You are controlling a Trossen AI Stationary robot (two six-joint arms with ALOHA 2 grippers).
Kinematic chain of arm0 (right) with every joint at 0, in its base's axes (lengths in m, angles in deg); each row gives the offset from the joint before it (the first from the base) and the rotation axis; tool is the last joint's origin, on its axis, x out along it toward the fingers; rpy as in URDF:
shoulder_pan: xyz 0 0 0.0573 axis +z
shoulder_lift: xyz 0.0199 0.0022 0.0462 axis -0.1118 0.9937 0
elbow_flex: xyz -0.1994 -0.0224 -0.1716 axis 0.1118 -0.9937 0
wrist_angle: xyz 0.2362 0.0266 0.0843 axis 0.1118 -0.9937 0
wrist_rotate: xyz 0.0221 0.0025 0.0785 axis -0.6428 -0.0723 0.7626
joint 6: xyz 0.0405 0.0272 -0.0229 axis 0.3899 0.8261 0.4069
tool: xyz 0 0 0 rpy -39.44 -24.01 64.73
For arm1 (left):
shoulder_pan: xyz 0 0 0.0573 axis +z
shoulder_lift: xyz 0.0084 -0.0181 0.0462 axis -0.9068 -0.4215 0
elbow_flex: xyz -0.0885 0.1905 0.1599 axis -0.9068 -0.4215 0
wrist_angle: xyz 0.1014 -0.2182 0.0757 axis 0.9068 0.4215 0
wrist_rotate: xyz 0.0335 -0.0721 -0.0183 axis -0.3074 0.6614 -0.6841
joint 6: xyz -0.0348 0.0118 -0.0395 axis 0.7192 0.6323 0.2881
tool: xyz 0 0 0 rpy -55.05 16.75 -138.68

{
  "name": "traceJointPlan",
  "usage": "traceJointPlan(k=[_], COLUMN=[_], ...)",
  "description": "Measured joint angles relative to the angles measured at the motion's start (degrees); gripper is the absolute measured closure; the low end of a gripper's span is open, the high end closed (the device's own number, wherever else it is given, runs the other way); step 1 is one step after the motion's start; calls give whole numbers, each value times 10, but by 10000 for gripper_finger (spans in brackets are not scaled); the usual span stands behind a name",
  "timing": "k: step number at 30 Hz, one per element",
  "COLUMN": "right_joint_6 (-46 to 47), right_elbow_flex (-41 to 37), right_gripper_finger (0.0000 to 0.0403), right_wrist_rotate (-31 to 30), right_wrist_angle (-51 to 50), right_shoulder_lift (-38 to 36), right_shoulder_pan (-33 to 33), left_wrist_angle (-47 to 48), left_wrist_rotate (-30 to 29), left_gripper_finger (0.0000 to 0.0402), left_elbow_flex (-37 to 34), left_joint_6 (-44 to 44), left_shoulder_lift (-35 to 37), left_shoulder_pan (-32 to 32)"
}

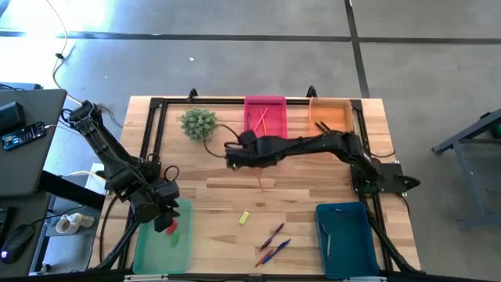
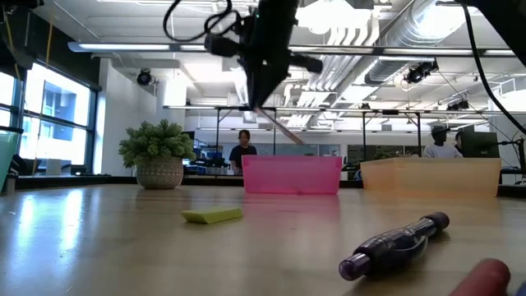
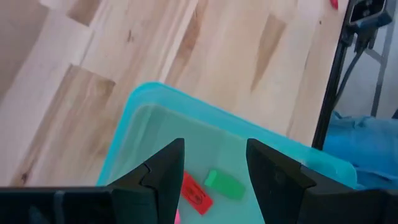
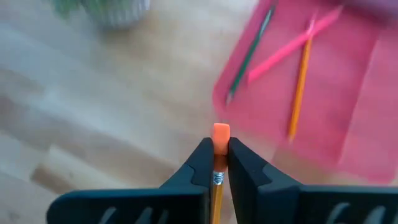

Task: Sort crayons/erasers/pens/pencils in bins
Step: Put the yellow pencil into the pink bin

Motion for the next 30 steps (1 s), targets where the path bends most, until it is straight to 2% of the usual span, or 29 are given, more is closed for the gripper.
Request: traceJointPlan(k=[8,14,19,23,30], right_joint_6=[-157,-267,-349,-401,-465], right_elbow_flex=[104,143,146,135,51], right_gripper_finger=[391,391,391,391,391], right_wrist_rotate=[-95,-120,-102,-60,34], right_wrist_angle=[-8,1,27,50,135], right_shoulder_lift=[-2,-2,-2,-2,-3], right_shoulder_pan=[-55,-106,-153,-191,-254], left_wrist_angle=[-1,-2,-6,-8,-45], left_wrist_rotate=[-89,-143,-148,-148,-148], left_gripper_finger=[241,241,241,241,241], left_elbow_flex=[0,0,0,0,0], left_joint_6=[0,-10,-42,-65,-109], left_shoulder_lift=[0,0,0,0,0], left_shoulder_pan=[0,22,77,132,222])
